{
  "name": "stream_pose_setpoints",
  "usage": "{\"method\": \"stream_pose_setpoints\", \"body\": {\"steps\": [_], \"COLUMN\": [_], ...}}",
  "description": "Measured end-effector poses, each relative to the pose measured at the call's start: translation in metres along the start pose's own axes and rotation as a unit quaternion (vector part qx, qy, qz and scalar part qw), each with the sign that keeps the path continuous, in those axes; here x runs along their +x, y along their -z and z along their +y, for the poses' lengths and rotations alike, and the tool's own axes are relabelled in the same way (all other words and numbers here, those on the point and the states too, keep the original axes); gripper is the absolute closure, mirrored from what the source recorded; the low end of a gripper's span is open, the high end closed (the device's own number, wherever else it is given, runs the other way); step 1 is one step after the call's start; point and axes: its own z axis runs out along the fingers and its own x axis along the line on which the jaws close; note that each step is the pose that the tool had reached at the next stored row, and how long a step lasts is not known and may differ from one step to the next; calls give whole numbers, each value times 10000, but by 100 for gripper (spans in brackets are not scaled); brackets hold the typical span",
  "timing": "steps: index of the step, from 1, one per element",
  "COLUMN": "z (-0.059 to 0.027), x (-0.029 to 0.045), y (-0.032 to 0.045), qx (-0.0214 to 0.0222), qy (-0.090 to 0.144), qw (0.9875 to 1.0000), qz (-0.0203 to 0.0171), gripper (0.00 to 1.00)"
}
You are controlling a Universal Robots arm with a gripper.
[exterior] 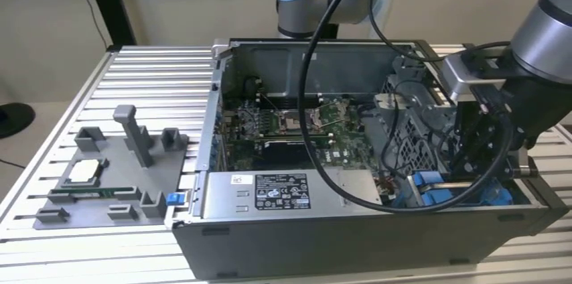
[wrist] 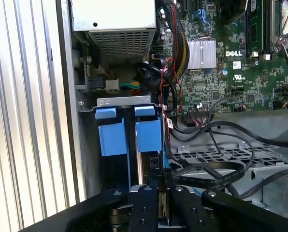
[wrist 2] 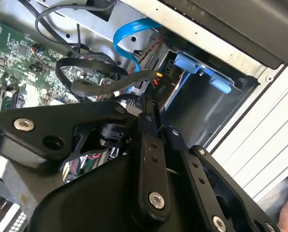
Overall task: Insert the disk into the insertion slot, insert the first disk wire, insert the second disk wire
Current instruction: 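Insert the second disk wire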
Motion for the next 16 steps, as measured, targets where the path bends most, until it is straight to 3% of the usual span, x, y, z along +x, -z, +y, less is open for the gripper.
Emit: {"method": "stream_pose_setpoints", "body": {"steps": [9,10,16], "z": [1,1,1], "x": [0,0,0], "y": [-1,-4,-1], "qx": [0,-1,0], "qy": [0,0,0], "qw": [10000,10000,10000], "qz": [-2,-7,-4], "gripper": [100,0,0]}}
